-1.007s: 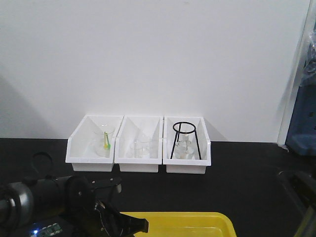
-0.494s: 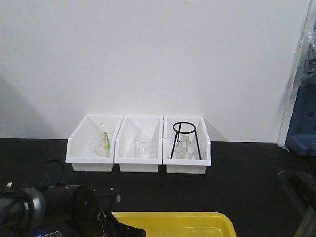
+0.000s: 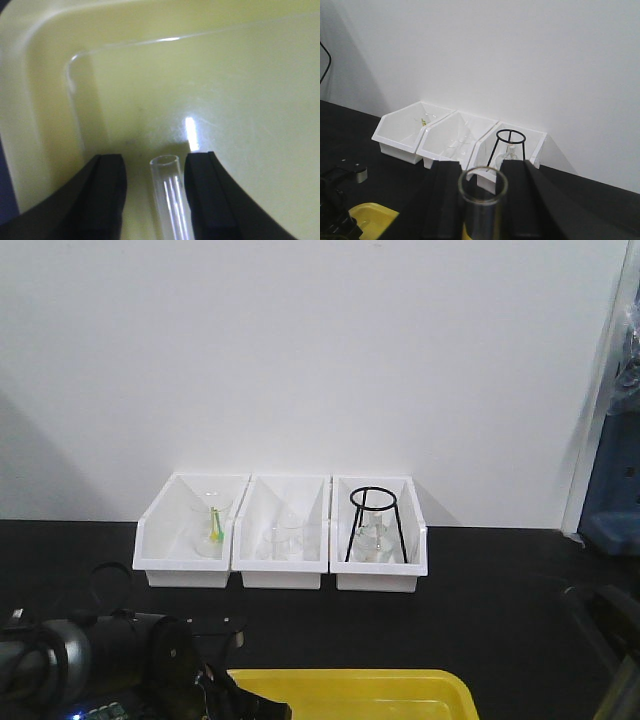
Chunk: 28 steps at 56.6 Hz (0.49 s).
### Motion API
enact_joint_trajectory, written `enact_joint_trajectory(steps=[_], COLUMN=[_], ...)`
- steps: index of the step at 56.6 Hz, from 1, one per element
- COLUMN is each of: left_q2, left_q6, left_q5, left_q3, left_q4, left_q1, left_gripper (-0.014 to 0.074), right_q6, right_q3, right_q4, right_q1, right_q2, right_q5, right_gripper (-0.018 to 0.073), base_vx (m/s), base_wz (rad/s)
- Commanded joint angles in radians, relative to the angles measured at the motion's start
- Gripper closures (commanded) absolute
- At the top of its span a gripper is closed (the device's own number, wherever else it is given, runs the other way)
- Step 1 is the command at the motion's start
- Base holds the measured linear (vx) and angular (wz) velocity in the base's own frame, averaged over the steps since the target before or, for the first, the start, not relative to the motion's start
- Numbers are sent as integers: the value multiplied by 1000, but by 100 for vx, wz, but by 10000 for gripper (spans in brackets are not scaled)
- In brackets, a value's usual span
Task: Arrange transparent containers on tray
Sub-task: 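Lower the left gripper's tube into the yellow tray and release it, then lower the right gripper's tube into the yellow tray and release it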
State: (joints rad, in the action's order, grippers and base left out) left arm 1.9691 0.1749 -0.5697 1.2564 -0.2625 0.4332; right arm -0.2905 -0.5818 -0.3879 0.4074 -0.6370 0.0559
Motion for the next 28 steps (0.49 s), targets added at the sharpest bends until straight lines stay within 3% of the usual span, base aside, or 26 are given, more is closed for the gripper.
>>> enact_joint_trajectory(steps=[1, 13, 28], left_q2=[-88, -206, -405], left_q6=[7, 4, -39], left_q5=[37, 36, 49], left_q3=[49, 122, 177], left_q4=[1, 48, 55], left_q1=[3, 3, 3], left_gripper=[170, 171, 171], right_q6=[3, -47, -32], right_q3=[-29, -65, -260], right_q4=[-6, 93, 249], right_q1=[2, 2, 2], right_q2=[-3, -119, -462], right_q5=[-78, 78, 318], right_gripper=[571, 571, 571], base_vx=[0, 0, 0], base_wz=[0, 0, 0])
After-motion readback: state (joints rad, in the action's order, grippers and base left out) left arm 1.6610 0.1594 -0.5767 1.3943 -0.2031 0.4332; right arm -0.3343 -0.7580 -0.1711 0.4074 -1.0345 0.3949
